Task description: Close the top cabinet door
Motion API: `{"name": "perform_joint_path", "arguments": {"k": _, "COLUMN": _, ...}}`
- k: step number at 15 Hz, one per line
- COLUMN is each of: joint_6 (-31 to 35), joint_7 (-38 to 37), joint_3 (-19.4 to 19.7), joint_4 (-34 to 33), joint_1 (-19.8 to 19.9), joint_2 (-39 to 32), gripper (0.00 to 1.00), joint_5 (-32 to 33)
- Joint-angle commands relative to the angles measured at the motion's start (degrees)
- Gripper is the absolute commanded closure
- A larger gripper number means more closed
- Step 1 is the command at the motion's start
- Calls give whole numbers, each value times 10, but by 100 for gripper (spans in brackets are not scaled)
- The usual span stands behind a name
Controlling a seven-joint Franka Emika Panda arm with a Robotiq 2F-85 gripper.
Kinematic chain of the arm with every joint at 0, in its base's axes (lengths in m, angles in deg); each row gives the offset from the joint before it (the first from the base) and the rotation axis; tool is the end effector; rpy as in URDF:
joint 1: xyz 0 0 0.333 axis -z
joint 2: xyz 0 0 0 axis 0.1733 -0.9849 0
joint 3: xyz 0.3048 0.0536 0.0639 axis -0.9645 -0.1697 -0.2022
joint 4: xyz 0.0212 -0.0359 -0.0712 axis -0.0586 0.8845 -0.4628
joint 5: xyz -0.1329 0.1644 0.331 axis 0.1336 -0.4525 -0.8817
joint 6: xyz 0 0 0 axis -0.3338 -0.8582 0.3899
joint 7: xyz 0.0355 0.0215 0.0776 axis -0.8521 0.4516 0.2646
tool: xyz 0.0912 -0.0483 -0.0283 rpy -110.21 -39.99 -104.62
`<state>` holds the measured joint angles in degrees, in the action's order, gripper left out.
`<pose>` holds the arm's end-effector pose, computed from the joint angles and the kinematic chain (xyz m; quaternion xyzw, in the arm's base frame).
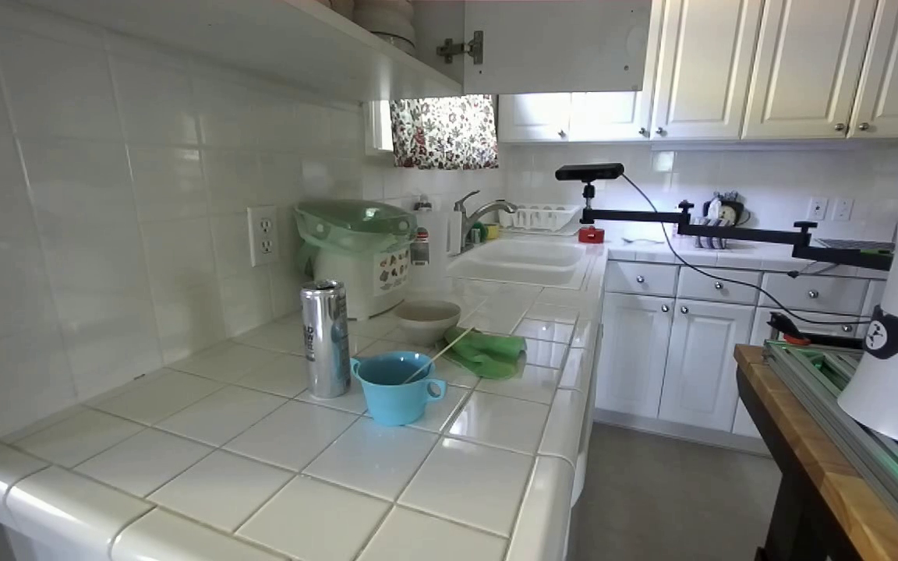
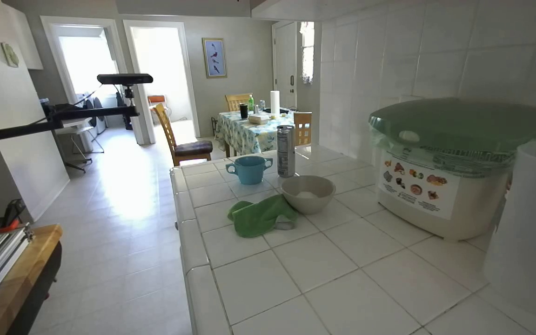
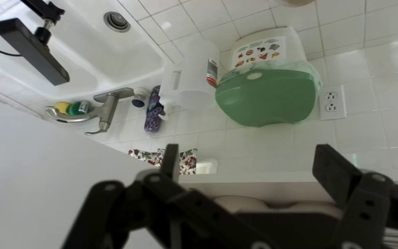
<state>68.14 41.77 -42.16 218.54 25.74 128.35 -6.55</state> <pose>0.3325 0.0147 0.6745 0.8930 -0.2263 0.3568 0.1549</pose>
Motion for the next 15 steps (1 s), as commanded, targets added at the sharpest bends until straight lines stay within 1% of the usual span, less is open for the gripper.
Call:
{"name": "perform_joint_path", "arguments": {"k": 1, "joint_6": -19, "joint_7": -42, "joint_3": -14, "joint_4": -11, "joint_1": 41, "joint_2": 3, "gripper": 0, "joint_5": 30}}
{"name": "perform_joint_path", "arguments": {"k": 5, "joint_6": -42, "joint_7": -88, "joint_3": -26, "joint_4": -24, "joint_1": 74, "joint_2": 3, "gripper": 0, "joint_5": 68}}
{"name": "perform_joint_path", "arguments": {"k": 9, "joint_6": -89, "joint_7": -156, "joint_3": -46, "joint_4": -31, "joint_1": 90, "joint_2": 14, "gripper": 0, "joint_5": 107}}
{"name": "perform_joint_path", "arguments": {"k": 11, "joint_6": -115, "joint_7": -183, "joint_3": -47, "joint_4": -29, "joint_1": 80, "joint_2": 23, "gripper": 0, "joint_5": 118}}
{"name": "perform_joint_path", "arguments": {"k": 15, "joint_6": -129, "joint_7": -198, "joint_3": -34, "joint_4": -21, "joint_1": 57, "joint_2": 28, "gripper": 0, "joint_5": 128}}
